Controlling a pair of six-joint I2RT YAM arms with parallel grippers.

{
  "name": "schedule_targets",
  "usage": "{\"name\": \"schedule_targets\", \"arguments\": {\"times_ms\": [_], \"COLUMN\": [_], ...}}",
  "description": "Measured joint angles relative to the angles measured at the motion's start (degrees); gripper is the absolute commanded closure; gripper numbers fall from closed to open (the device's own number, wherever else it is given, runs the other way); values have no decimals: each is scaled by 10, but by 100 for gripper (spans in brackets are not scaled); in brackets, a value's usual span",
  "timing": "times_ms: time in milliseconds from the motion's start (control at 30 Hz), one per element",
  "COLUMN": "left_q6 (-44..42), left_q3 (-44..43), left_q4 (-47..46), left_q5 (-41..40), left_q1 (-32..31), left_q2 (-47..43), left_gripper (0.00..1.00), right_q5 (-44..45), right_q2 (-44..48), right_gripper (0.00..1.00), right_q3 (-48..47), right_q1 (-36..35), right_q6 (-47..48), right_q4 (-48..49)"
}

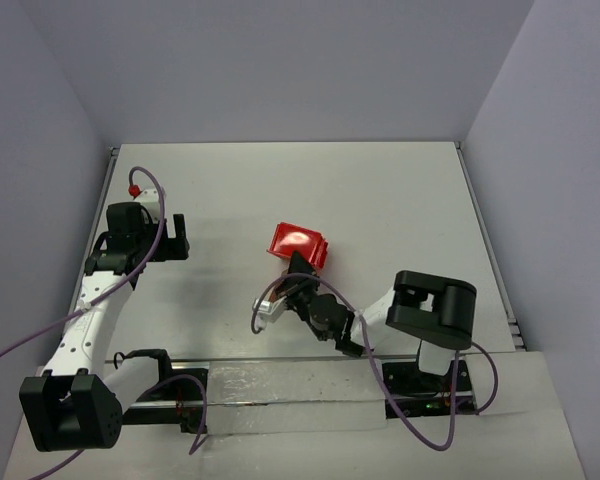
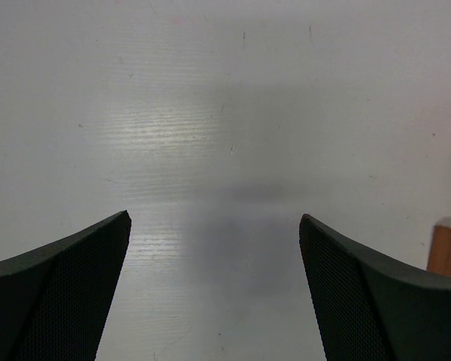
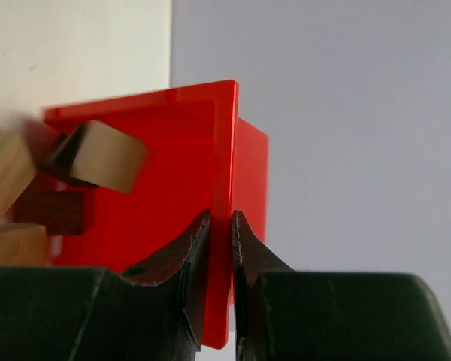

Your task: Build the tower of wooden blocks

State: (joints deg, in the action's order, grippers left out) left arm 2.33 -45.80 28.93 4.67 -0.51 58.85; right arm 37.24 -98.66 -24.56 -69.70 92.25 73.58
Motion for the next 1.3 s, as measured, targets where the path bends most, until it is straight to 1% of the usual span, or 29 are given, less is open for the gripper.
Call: {"name": "schedule_targets", "arguments": {"times_ms": [100,233,567,733,900,1067,1167,1300], "left_q6": [0,0,0,0,0,0,0,0], "left_q3": [0,0,0,0,0,0,0,0], "left_q4": [0,0,0,0,0,0,0,0], "left_q5": [0,0,0,0,1,-1,0,1], "left_q1": [0,0,0,0,5,15,15,16], "left_q2": [0,0,0,0,0,0,-1,-6], "left_gripper": [1,1,1,1,1,1,1,1], "right_q5": [3,13,23,25,29,45,50,46], "right_q2": [-34,-54,-58,-46,9,107,169,231], "right_gripper": [100,100,100,100,100,100,100,100], "right_q3": [4,7,2,-24,-64,-103,-117,-129], "right_q1": [-6,-13,-18,-17,-12,-9,-5,10], "right_q6": [26,53,70,77,71,15,-34,-115], "right_q4": [3,7,9,1,-10,-22,-61,-179]}}
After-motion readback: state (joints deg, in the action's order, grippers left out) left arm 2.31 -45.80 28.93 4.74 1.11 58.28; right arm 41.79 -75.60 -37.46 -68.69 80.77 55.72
